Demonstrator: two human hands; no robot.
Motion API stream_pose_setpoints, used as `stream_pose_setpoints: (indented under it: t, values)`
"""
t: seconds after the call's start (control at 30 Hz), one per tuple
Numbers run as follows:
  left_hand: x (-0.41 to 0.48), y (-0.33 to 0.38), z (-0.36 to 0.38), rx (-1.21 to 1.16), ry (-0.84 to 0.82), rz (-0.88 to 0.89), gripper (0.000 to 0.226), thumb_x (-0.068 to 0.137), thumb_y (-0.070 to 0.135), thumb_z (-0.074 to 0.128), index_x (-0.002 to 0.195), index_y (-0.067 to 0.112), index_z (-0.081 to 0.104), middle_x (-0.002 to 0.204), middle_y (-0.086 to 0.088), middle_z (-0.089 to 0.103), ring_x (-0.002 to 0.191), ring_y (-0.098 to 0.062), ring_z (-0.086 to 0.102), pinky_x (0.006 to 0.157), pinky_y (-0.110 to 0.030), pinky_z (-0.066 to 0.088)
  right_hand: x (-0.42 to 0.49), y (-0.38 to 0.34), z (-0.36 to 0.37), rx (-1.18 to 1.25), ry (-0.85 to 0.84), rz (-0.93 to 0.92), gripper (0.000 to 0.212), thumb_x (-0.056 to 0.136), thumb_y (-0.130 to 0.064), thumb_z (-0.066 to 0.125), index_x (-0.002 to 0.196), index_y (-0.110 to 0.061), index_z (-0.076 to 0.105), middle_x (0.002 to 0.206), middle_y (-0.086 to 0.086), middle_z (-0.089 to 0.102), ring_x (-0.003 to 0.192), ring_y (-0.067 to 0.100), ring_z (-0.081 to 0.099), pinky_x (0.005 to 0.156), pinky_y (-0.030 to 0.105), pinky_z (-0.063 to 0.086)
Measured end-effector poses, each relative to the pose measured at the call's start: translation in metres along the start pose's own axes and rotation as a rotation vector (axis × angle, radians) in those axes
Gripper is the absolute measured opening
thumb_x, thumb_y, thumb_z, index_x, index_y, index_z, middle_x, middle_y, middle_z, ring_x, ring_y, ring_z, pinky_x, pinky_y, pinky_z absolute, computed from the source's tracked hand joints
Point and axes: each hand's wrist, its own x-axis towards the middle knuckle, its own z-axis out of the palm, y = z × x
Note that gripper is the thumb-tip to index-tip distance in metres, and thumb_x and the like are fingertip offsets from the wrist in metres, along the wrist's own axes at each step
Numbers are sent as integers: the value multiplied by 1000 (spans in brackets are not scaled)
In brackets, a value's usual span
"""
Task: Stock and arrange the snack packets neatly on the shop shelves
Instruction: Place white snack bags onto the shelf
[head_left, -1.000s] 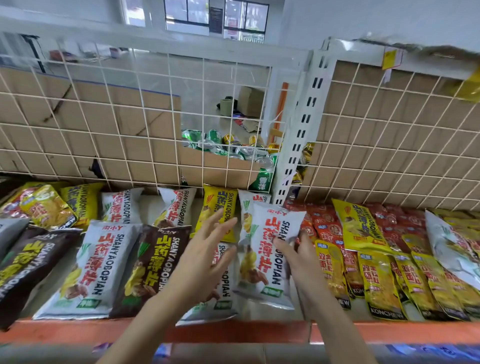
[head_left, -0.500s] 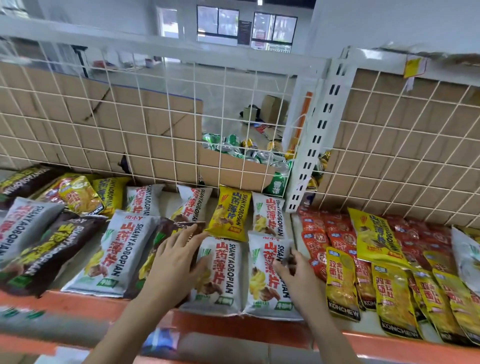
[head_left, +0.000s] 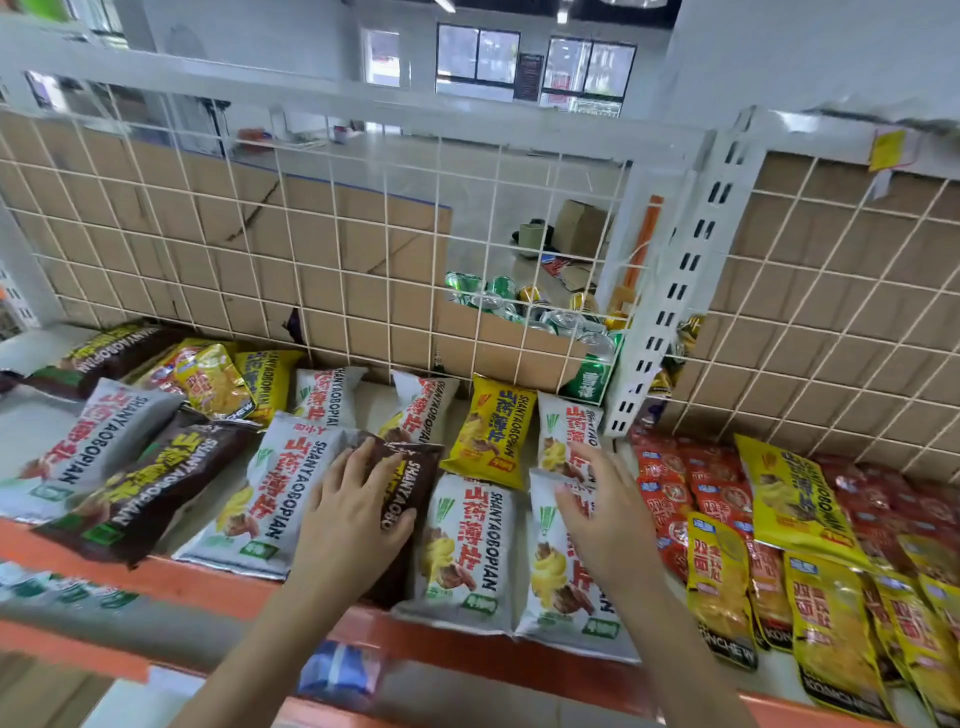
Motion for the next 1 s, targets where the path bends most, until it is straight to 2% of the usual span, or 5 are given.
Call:
stream_pose_setpoints:
  t: [0.13, 0.33, 0.47, 0.77, 1.0]
  values:
    - [8, -8, 1, 40, -55, -10, 81, 80, 69, 47, 147, 30, 23, 157, 0, 12, 141, -24, 17, 113, -36, 19, 35, -27, 27, 36, -135, 23, 51, 93, -30, 51, 140, -18, 35, 141, -1, 39, 128, 14, 38, 100, 26, 32]
    - [15, -12, 5, -4, -132, -45, 92, 77, 69, 54, 149, 33, 9, 158, 1, 1, 140, -22, 22, 110, -34, 27, 82, -37, 72, -116, -277, 170, 66, 93, -39, 48, 146, -17, 17, 150, 11, 23, 132, 30, 34, 103, 38, 33]
    - [19, -13, 7, -13, -141, -56, 93, 76, 68, 55, 148, 35, 6, 156, -1, 9, 136, -25, 30, 105, -35, 33, 96, -37, 92, -173, -331, 321, 78, 89, -51, 50, 147, -19, 9, 152, 14, 13, 133, 39, 28, 102, 44, 34]
    - [26, -22, 5, -155, -170, -39, 89, 78, 55, 57, 148, 35, 5, 140, -4, 28, 119, -19, 47, 92, -28, 43, 98, -40, 107, -133, -204, 425, 90, 79, -44, 67, 146, -30, 9, 135, 20, 28, 106, 36, 53, 74, 30, 43]
    - [29, -28, 1, -449, -123, 1, 87, 77, 43, 67, 147, 33, 17, 124, 3, 35, 105, -13, 48, 83, -23, 48, 96, -47, 99, 58, -73, 455, 78, 84, -27, 66, 145, -27, 19, 141, 16, 28, 110, 33, 52, 84, 32, 42]
